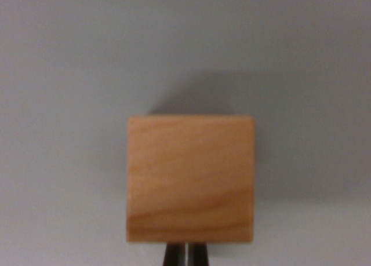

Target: Push wooden cube

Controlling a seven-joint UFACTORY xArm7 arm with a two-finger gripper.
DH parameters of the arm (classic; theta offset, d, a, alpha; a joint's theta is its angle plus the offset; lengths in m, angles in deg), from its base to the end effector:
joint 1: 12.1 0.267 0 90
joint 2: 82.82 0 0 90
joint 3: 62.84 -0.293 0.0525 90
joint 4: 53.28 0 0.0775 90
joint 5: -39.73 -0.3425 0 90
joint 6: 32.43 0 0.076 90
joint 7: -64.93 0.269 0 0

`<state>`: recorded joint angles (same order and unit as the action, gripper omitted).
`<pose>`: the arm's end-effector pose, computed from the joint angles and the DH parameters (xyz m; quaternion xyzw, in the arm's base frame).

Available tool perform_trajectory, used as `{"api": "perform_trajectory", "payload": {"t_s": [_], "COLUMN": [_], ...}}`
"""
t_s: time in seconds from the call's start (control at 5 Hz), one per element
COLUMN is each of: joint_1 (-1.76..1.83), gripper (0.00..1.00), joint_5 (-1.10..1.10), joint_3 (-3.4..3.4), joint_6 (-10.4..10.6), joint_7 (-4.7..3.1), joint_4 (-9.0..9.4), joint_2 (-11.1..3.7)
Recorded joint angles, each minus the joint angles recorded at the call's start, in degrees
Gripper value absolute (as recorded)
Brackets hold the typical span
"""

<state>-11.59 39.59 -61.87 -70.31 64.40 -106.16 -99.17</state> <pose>0.4686 -0.0043 0.0336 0.9999 0.0000 -0.0118 0.0015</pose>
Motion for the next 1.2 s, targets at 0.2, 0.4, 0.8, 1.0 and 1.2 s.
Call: {"api": "perform_trajectory", "payload": {"t_s": [0.2, 0.4, 0.8, 1.0, 1.2], "joint_1": [0.00, -0.01, -0.03, -0.03, -0.04], "gripper": [1.00, 1.00, 1.00, 1.00, 1.00], "joint_5": [0.00, -0.03, -0.06, -0.06, -0.09], "joint_3": [0.00, -0.01, -0.03, -0.03, -0.04], "joint_6": [0.0, -0.9, -1.8, -1.8, -2.8], "joint_7": [0.00, -0.01, -0.02, -0.02, -0.03], "joint_4": [0.00, -2.63, -5.20, -5.20, -7.91], "joint_2": [0.00, -1.70, -3.36, -3.36, -5.12]}}
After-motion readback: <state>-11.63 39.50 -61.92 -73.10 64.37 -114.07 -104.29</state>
